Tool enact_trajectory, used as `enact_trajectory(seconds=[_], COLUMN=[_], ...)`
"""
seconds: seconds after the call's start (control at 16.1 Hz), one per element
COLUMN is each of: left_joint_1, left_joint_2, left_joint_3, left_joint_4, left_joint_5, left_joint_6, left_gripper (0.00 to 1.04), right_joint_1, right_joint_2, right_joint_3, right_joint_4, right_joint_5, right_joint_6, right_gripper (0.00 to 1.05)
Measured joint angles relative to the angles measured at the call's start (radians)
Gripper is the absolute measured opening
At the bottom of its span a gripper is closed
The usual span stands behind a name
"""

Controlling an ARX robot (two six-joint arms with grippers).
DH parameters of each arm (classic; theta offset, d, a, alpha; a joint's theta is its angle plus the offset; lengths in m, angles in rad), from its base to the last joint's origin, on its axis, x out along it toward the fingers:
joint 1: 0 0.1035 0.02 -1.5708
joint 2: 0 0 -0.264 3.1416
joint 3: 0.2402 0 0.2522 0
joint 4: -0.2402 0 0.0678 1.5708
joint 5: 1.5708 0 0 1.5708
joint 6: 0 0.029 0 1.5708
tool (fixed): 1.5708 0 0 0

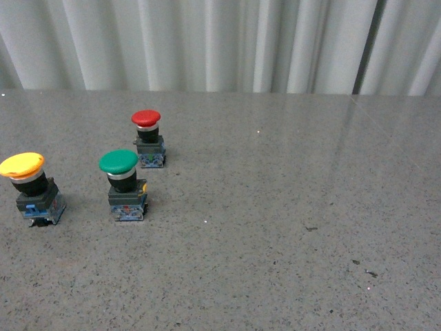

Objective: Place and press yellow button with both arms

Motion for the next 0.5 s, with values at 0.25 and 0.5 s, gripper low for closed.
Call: enact_trajectory(seconds=[0.25, 0.5], left_joint_1=[0.000, 0.000], left_joint_2=[0.000, 0.000], left_joint_3=[0.000, 0.000], left_joint_4=[0.000, 0.000], left_joint_5=[0.000, 0.000], left_joint_6=[0.000, 0.000], left_gripper=[0.98, 0.98], right_joint_1=[0.000, 0.000], right_joint_2=[0.000, 0.000], right_joint_3=[0.000, 0.000], right_joint_4=[0.000, 0.000], right_joint_5=[0.000, 0.000], right_joint_6=[0.000, 0.000], right_gripper=[0.98, 0.98])
